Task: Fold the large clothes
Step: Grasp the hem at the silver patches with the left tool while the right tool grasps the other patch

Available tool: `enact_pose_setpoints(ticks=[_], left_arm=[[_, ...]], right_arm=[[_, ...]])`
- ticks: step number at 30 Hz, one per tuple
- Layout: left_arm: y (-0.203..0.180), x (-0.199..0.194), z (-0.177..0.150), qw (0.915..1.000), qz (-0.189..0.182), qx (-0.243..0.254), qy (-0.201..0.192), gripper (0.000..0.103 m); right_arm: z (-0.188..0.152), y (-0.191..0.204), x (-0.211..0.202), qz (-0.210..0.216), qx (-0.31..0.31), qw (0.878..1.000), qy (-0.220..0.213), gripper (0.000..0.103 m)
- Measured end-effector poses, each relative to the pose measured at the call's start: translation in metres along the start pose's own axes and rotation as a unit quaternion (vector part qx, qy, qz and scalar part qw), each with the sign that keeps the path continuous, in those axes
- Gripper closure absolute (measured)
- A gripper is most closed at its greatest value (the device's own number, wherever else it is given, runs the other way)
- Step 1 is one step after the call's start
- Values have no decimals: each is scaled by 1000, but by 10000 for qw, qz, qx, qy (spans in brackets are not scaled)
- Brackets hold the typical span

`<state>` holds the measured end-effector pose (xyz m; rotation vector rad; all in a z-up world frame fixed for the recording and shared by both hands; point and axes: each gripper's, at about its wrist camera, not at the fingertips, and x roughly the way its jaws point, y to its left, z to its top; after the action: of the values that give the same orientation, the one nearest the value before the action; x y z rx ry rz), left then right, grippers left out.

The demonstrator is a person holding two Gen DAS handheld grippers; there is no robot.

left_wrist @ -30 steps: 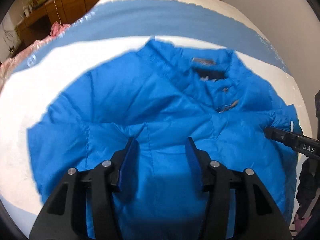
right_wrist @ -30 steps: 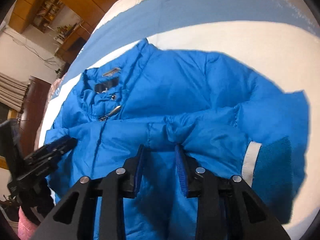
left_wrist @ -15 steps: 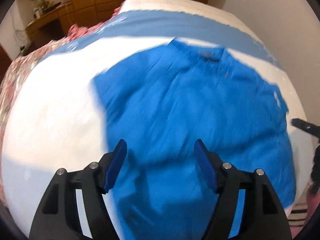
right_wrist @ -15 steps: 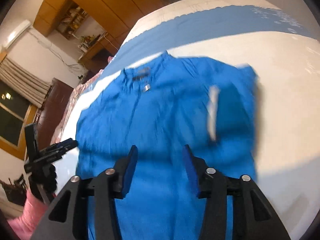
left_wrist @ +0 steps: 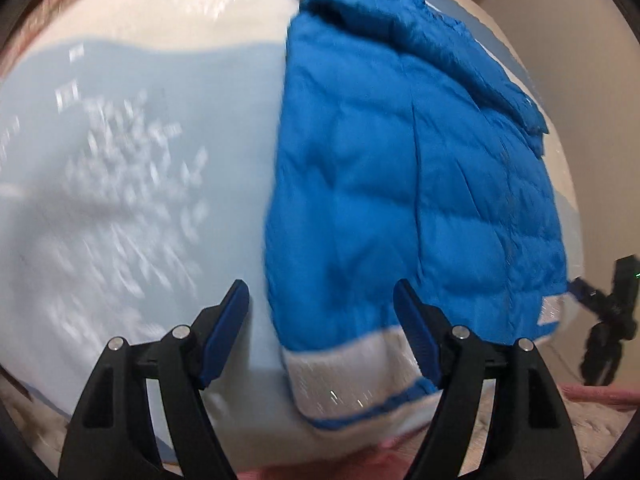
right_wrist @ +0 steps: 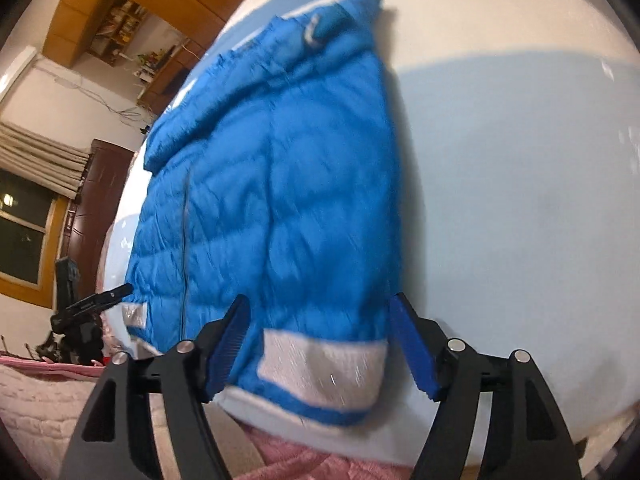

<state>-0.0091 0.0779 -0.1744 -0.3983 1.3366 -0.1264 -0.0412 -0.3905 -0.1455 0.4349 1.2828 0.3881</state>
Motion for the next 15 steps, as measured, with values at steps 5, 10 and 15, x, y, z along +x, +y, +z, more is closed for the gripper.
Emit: enact_pose_setpoints(ticks=[5, 10, 15], left_arm=[[-6, 11, -22, 9998, 202, 90, 25, 29], [-9, 11, -16, 10000, -30, -60, 6, 69], [-4, 0, -17, 9991, -290, -263, -152, 90]], right_arm=[[-16, -12, 22, 20, 116, 9996, 266, 31], [-15, -5, 27, 254, -44, 9992, 290, 73], [-15, -2, 18, 697, -49, 9973, 225, 90]])
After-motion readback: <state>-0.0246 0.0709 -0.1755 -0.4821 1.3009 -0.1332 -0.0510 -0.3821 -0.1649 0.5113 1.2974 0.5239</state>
